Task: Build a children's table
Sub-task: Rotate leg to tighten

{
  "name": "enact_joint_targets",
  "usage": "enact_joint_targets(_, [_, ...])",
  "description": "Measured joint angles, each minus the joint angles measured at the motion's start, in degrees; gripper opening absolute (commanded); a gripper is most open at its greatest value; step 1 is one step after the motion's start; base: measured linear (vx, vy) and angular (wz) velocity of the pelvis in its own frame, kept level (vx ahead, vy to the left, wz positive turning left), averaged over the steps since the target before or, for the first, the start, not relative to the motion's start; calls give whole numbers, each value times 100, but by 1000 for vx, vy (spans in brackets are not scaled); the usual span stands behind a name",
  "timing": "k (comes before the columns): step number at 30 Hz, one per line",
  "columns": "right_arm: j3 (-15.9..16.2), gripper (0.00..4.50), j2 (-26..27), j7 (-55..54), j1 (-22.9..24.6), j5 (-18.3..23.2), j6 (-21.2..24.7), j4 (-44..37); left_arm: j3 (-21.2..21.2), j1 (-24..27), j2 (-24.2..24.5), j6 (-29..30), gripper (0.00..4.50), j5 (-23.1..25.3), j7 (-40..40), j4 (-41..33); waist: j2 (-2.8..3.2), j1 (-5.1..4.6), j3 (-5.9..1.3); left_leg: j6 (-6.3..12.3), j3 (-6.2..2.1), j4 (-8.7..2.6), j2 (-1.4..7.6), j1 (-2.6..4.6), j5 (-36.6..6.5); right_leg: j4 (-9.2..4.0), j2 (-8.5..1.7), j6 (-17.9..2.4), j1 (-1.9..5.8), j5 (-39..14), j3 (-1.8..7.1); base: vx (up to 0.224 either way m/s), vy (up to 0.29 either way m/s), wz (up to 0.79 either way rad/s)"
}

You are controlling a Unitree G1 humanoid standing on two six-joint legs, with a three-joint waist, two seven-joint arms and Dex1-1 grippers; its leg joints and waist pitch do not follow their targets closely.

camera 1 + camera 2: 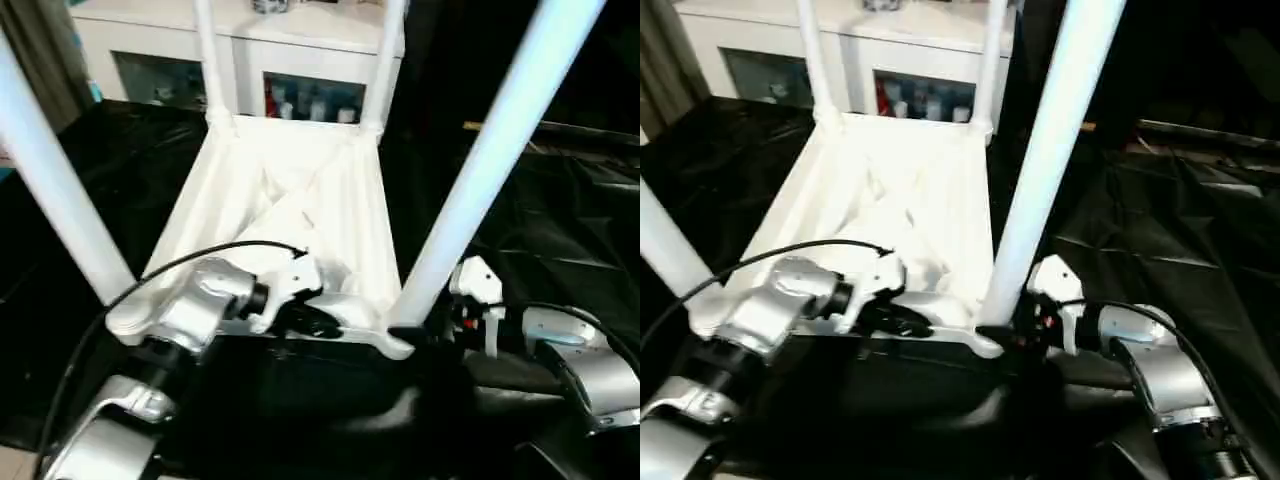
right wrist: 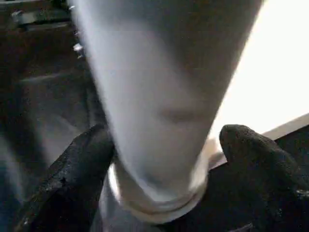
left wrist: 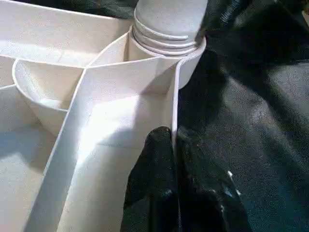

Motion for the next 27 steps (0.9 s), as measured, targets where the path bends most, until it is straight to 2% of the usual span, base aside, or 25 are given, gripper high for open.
enact_joint_targets(5, [44,381,31,17,5,6,1,32,3,46,18,83,0,-16,-3,-97,-1,-13,1,0,0,1,1,1,0,1,1,0,0,0,1,0,0,0])
enact_joint_targets(12, [56,310,213,-107,-10,37,16,231,-3,50,14,96,0,-16,24,-110,-2,-10,1,0,0,5,1,0,0,3,1,0,0,0,1,0,0,0])
enact_joint_targets(17, [72,281,202,-95,-22,29,13,243,-10,50,12,108,0,-17,54,-109,-1,-13,1,0,0,10,1,0,0,9,1,-1,0,0,1,0,0,0])
enact_joint_targets(24, [78,274,213,-111,-30,30,8,272,-12,51,11,126,0,-17,69,-110,-2,-14,1,4,0,16,1,1,2,13,1,-1,1,0,1,0,0,0])
enact_joint_targets(27, [-87,272,440,-559,-45,7,7,445,-4,-35,-140,84,0,36,425,55,-3,-27,0,2,-1,25,1,12,1,19,1,-8,12,5,3,0,0,0])
